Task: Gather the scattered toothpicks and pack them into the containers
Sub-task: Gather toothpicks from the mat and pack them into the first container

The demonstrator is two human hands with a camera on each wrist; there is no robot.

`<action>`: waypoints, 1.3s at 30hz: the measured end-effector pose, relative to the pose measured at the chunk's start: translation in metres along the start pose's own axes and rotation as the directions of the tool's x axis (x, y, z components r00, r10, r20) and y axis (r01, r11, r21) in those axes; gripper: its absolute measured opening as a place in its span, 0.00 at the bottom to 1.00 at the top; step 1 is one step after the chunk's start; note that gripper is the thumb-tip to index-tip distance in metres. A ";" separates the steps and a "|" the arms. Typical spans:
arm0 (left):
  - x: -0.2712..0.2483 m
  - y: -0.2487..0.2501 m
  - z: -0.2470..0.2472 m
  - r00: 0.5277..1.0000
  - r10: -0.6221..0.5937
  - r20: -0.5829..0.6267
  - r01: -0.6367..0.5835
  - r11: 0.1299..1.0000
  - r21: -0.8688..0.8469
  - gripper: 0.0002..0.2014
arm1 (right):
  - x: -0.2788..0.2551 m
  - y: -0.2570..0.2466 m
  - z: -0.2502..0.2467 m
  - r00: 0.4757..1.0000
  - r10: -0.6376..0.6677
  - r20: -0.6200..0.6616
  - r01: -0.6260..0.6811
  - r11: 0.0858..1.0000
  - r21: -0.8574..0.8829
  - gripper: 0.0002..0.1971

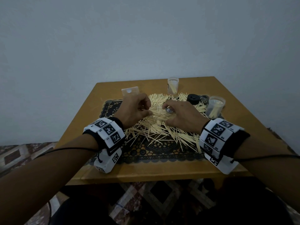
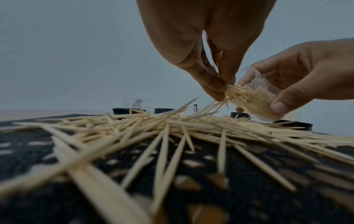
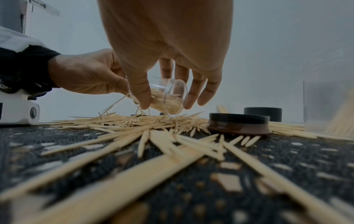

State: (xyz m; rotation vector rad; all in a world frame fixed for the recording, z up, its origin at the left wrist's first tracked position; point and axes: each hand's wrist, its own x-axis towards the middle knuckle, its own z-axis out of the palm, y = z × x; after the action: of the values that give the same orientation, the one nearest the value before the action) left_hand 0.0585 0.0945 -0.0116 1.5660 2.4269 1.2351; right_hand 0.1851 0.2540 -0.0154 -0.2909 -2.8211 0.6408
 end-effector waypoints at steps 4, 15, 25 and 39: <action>-0.001 0.001 -0.001 1.000 -0.025 -0.006 0.025 1.000 -0.011 0.09 | -0.001 -0.001 -0.001 1.000 -0.007 0.000 0.007 1.000 0.022 0.23; 0.000 0.002 0.002 1.000 0.024 0.020 -0.023 0.999 -0.022 0.08 | 0.000 0.000 0.001 1.000 0.008 -0.004 -0.008 1.000 -0.003 0.23; -0.001 -0.001 0.005 0.998 0.040 0.047 -0.047 0.988 0.148 0.18 | 0.001 0.002 0.000 0.996 0.064 -0.066 -0.063 0.998 0.006 0.22; 0.001 0.000 0.003 0.980 0.002 0.197 -0.032 0.988 0.150 0.30 | 0.002 0.002 0.000 0.996 0.036 -0.080 -0.039 0.999 -0.037 0.22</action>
State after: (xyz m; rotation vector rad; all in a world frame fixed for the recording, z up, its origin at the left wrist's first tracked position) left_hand 0.0592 0.0973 -0.0137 1.6593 2.4356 0.8661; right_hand 0.1839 0.2560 -0.0155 -0.3684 -2.7609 0.5703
